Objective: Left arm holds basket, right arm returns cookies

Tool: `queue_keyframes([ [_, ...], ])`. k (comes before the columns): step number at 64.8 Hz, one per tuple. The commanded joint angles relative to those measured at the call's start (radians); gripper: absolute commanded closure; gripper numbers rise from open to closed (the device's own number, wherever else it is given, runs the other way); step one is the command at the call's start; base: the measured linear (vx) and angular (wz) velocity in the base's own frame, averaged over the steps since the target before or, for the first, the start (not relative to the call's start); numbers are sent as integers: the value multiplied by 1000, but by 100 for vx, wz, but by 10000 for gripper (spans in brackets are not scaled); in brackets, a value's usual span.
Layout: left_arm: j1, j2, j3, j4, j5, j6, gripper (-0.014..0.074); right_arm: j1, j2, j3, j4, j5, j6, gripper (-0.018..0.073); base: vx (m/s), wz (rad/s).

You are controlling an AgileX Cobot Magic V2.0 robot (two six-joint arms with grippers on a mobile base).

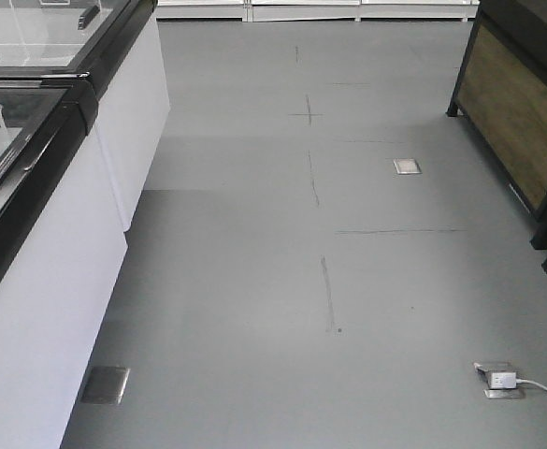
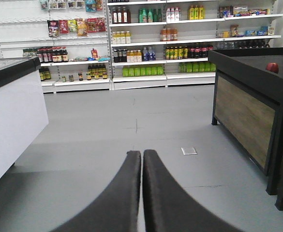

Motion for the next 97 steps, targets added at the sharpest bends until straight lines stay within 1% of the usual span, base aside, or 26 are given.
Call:
queue_keyframes([
  [1,-8,-10,-25,-4,-73,-7,603,-6,-12,0,0,-75,-9,567,0,0],
  [53,-8,-10,-25,-4,-73,-7,603,-6,-12,0,0,-75,-9,567,0,0],
  [72,-8,-10,-26,-4,-96,-7,603,-6,-12,0,0,-75,-9,567,0,0],
  [78,-8,-10,-52,-4,-103,-7,603,-6,-12,0,0,-75,-9,567,0,0],
  [88,-8,2,-160,-4,-95,-7,603,-6,-12,0,0,-75,-9,567,0,0],
  [97,-8,107,-297,-4,-83,-7,603,-6,-12,0,0,-75,-9,567,0,0],
])
